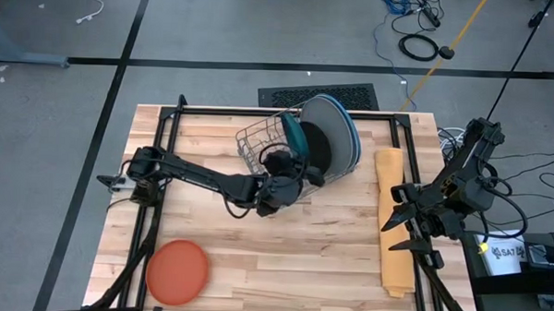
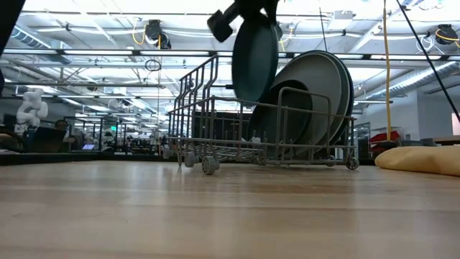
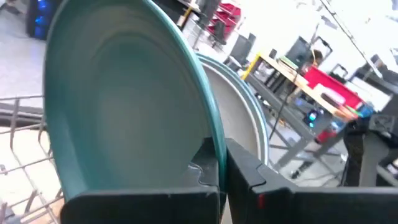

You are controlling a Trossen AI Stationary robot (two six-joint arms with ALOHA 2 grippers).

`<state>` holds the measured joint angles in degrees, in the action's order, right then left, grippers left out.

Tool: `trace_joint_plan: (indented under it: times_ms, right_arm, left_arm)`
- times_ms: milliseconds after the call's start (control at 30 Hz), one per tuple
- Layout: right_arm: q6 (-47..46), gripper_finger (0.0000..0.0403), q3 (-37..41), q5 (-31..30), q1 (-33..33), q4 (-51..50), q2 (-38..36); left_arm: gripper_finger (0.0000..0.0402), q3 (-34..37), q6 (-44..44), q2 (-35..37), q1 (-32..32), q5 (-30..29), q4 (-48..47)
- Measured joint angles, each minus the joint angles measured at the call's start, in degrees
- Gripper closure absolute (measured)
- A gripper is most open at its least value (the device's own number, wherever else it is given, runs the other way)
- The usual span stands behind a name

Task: Sort dishes
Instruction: Put the dark green plate into the dish rack

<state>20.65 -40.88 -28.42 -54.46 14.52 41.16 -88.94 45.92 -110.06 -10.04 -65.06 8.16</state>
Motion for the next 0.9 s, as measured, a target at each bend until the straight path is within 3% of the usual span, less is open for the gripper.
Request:
trace_joint_plan:
  times_ms: [900]
  right_arm:
    - [1.04,0.0218,0.00,-0.04,-0.02,0.46,0.00]
  left_arm:
    - [0.0400,0.28,12.21,-8.48,2.10,1.01,1.64]
